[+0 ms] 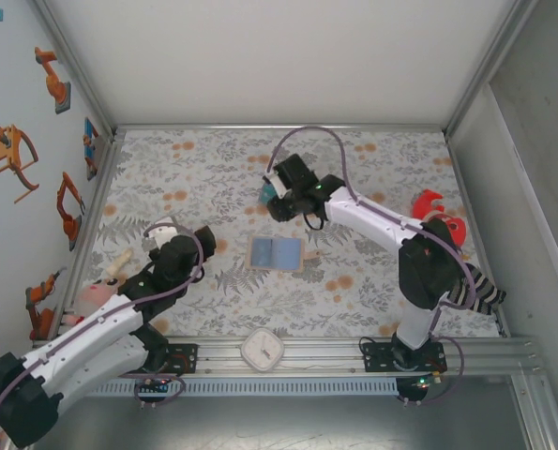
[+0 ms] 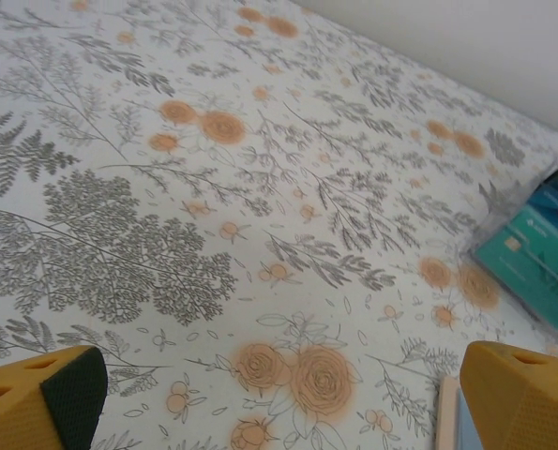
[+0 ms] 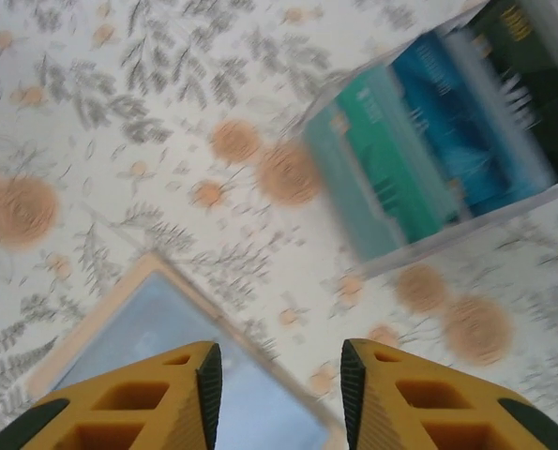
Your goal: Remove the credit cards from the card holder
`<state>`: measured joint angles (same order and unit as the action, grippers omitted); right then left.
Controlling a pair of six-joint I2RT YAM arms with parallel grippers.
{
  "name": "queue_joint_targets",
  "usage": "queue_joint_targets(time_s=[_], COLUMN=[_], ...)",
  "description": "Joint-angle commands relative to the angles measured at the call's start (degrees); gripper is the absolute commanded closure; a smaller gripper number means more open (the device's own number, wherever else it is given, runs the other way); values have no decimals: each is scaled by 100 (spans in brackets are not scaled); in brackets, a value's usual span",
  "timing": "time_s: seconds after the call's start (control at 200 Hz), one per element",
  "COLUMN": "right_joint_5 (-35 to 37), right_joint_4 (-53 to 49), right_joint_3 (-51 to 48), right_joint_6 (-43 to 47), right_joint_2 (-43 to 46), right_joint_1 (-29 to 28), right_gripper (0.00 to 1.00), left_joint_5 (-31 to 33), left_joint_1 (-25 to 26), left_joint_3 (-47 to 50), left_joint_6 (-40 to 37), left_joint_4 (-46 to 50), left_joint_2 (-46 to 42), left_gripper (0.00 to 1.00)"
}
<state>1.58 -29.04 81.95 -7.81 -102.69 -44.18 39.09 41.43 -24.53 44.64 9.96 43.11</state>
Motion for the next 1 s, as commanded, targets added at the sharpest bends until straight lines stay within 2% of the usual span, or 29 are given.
queue_joint_targets(time_s=[0.0, 0.18, 0.421, 0.726, 0.997], right_joint_5=[467, 617, 586, 369, 131], right_joint_4=[183, 160, -177, -349, -357], right_joint_3=[-311, -269, 260, 389, 107], right_joint_6=[-951, -1397, -1381, -1449, -1576], right_joint_2=[0, -462, -1159, -1480, -1489], right_joint_1=[-344, -869, -1228, -1268, -1267], right_gripper=[58, 54, 50, 46, 46], left_joint_5=[543, 732, 816, 822, 821], left_joint_1=[-49, -57, -69, -77, -85], left_joint_3=[171, 447, 485, 463, 340], left_joint_6=[361, 422, 590, 640, 664], left_joint_4=[174, 265, 611, 645, 741], left_joint_2=[-371, -922, -1090, -1015, -878], left_gripper=[3, 3, 3, 3, 3])
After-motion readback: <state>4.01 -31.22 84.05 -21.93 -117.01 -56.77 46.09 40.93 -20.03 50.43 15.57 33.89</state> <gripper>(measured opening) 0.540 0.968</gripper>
